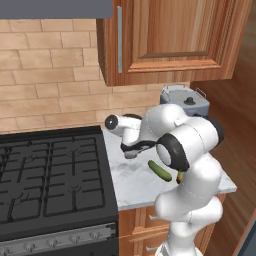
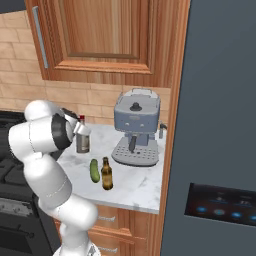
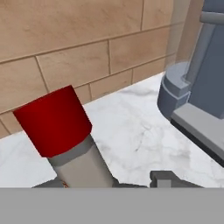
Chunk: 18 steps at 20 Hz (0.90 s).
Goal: Place the beer and liquor on the top shelf of the fridge to keep them out of children's reach, and place the cucumber on lower shelves for easy access.
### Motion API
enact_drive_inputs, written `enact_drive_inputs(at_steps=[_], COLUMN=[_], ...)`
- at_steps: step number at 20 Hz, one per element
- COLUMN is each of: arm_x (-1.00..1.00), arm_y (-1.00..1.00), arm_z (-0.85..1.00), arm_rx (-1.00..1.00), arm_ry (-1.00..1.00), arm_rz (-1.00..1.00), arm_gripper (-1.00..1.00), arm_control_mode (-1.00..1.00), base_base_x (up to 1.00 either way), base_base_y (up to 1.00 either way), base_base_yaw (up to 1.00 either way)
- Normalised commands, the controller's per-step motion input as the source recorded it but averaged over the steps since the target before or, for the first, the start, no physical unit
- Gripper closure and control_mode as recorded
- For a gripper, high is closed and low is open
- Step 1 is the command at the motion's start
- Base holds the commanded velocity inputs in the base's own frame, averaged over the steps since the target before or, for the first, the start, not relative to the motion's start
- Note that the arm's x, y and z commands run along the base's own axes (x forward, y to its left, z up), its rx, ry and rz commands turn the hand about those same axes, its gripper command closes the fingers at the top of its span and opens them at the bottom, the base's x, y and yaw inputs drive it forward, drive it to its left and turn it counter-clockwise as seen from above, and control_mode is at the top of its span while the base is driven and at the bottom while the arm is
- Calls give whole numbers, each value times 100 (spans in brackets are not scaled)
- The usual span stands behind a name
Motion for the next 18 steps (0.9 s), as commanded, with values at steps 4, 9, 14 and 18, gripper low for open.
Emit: enact_drive_inputs(at_steps=[4, 9, 14, 18], arm_x=[-17, -36, -57, -72], arm_y=[-1, -21, -50, -51], arm_z=[61, 96, 100, 100], arm_rx=[1, 8, 12, 13], arm_ry=[-4, -2, 0, 0], arm_rz=[6, 10, 13, 26], arm_gripper=[100, 100, 100, 100], arm_control_mode=[-100, -100, -100, -100], base_base_x=[0, 0, 0, 0], base_base_y=[0, 0, 0, 0], base_base_yaw=[0, 0, 0, 0])
